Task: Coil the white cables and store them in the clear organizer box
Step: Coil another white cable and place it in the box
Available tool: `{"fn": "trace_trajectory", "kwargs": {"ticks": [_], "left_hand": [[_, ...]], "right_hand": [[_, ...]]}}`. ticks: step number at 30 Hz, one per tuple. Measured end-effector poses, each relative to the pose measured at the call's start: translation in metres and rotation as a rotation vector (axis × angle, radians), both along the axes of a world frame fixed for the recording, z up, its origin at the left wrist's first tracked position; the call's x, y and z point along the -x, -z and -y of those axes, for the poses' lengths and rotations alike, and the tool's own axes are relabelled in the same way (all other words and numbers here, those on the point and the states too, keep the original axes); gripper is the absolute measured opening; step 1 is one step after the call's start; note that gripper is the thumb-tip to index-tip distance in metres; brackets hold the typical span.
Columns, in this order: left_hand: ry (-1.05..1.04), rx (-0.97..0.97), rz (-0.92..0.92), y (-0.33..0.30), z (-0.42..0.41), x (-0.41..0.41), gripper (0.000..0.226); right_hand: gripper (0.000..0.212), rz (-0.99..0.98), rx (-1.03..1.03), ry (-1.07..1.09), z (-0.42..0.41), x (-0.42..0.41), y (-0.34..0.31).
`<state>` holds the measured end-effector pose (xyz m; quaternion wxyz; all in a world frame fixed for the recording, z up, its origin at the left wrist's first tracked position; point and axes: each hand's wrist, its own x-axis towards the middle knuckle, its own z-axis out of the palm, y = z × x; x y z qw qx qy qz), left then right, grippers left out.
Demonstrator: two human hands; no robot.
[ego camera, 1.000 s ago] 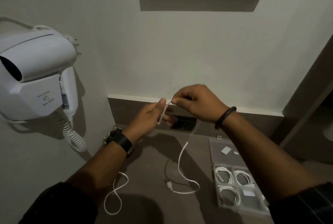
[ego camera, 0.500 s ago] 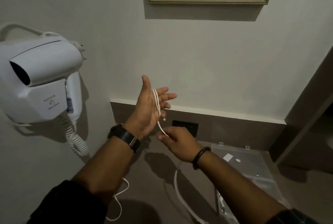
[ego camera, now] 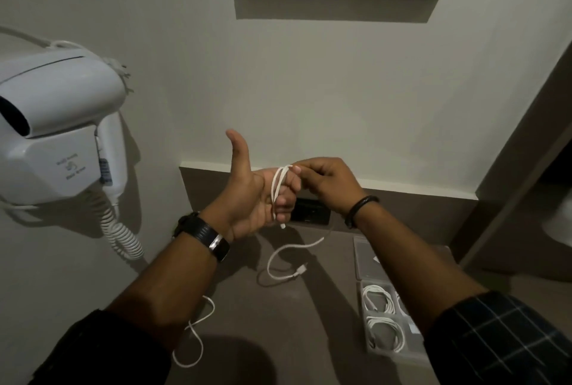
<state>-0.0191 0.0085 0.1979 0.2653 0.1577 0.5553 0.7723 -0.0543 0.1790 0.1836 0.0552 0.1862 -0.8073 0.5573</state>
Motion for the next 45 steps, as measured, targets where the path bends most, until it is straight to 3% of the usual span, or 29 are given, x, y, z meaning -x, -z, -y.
{"fn": "trace_trajectory", "kwargs": {"ticks": [4, 9, 11, 13, 16, 18, 21, 25, 27, 31, 36, 40, 45], "left_hand": [[-0.074, -0.131, 0.010, -0.010, -0.008, 0.003, 0.127], [-0.466, -0.056, -0.122, -0.008, -0.008, 0.019, 0.116], [-0.595, 0.048, -0.185, -0.007, -0.008, 0.023, 0.114], [-0.624, 0.252, -0.273, -0.004, -0.007, 0.022, 0.127], [-0.407, 0.468, -0.356, 0.007, -0.006, 0.014, 0.124], [-0.204, 0.506, -0.321, 0.013, -0.008, 0.006, 0.114], [-0.034, 0.444, -0.206, 0.015, -0.013, 0.001, 0.118], [0.067, 0.079, 0.018, 0.002, -0.014, -0.001, 0.101], [0.090, -0.100, 0.058, -0.007, -0.016, -0.003, 0.097], [-0.185, -0.228, 0.058, -0.016, -0.023, 0.001, 0.099], [-0.497, 0.127, -0.155, -0.006, -0.021, 0.012, 0.099], [-0.379, 0.234, -0.149, 0.005, -0.014, 0.009, 0.105], [-0.085, 0.489, -0.193, 0.011, -0.014, 0.001, 0.104]], "right_hand": [[0.031, 0.113, 0.053, 0.021, 0.019, -0.010, 0.028], [0.034, 0.023, -0.344, -0.099, 0.028, -0.030, 0.029], [0.037, -0.017, -0.483, -0.149, 0.026, -0.036, 0.020], [0.037, -0.077, -0.566, -0.162, 0.022, -0.041, 0.005], [0.017, -0.238, -0.609, -0.097, 0.009, -0.040, -0.023], [0.011, -0.240, -0.570, -0.069, -0.005, -0.031, -0.040], [0.010, -0.142, -0.421, -0.073, -0.022, -0.018, -0.045], [0.007, 0.075, 0.083, -0.036, -0.024, -0.014, -0.015], [0.013, 0.157, 0.170, 0.006, -0.015, -0.019, 0.007], [0.033, 0.161, -0.188, -0.041, 0.011, -0.044, 0.034], [0.023, 0.066, -0.648, -0.271, 0.030, -0.067, 0.008], [0.020, -0.209, -0.877, -0.222, 0.009, -0.063, -0.033], [0.018, -0.364, -0.891, -0.094, -0.017, -0.042, -0.058]]}}
